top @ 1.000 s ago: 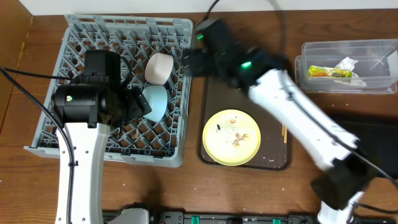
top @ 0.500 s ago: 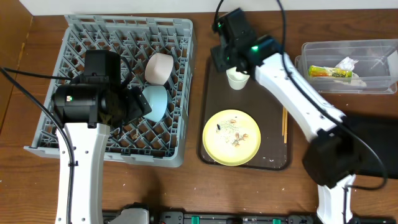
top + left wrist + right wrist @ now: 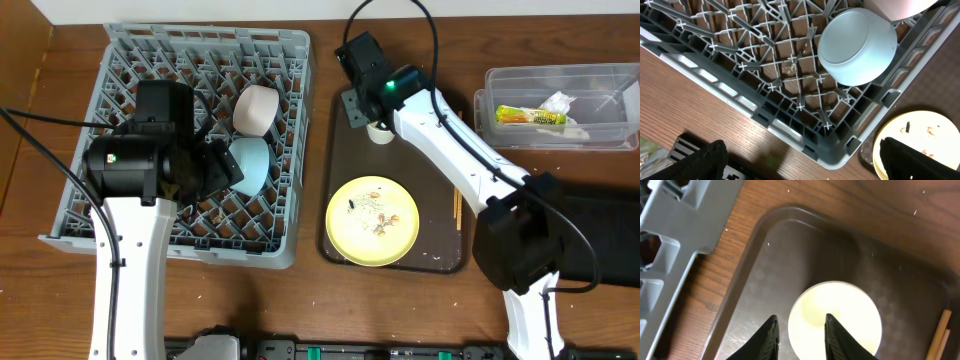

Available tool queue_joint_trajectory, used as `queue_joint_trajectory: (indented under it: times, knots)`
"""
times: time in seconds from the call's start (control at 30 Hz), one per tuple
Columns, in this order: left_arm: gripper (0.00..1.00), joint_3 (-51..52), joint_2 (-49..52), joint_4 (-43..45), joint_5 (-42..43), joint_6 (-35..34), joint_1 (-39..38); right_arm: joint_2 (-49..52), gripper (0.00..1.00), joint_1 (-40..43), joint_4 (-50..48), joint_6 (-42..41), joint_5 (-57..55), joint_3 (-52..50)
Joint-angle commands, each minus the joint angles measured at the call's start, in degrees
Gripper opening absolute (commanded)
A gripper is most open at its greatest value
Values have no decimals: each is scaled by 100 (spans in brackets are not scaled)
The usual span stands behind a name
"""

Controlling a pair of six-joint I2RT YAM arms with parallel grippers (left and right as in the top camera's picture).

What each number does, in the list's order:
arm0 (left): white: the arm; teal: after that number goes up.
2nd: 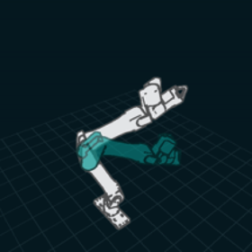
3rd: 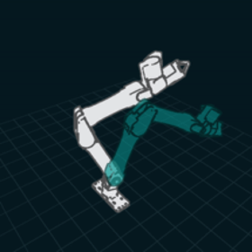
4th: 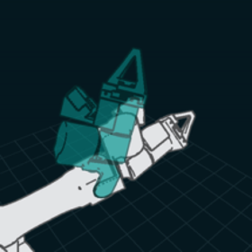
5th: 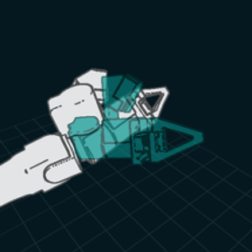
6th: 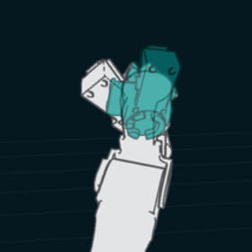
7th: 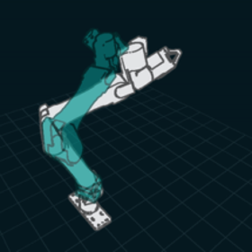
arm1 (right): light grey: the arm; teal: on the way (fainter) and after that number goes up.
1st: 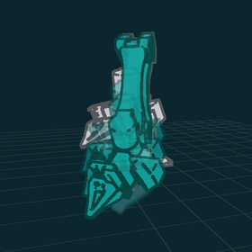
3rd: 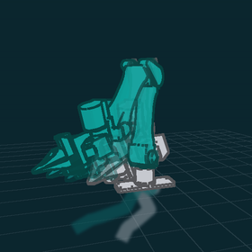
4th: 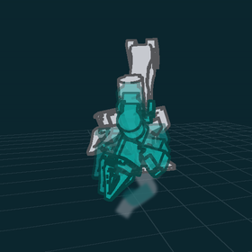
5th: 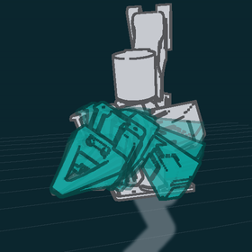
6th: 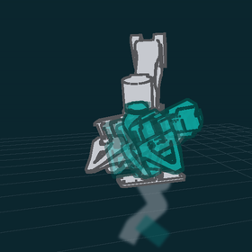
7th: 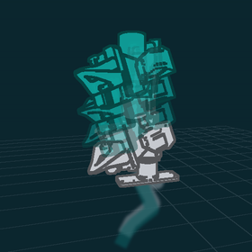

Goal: Sort waste into correct bins and load items into the dishwasher
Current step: 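Lower the right gripper onto the cream cup on the tray and grasp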

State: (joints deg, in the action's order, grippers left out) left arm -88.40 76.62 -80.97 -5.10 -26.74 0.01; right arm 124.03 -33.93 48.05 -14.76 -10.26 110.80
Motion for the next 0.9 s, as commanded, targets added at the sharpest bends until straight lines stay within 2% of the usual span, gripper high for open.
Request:
queue_joint_trajectory:
  times: [0.0, 0.23, 0.37, 0.47, 0.67, 0.87]
  knots:
    - [98, 0, 11, -17, -74, 74, 31, 258, 28, -96, -11, -245, 144, -76]
    - [98, 0, 11, -17, -74, 74, 31, 529, 30, -151, -28, -328, 151, -79]
    - [98, 0, 11, -17, -74, 74, 31, 529, 16, -151, -52, -345, 142, -76]
    - [98, 0, 11, -20, -74, 74, 31, 455, 1, -151, -94, -345, 144, -50]
    - [98, 0, 11, -17, -74, 74, 31, 66, 1, -157, -83, -507, 236, -17]
    - [98, 0, 11, -17, -74, 74, 31, -651, 1, -149, -151, -638, 1558, -17]
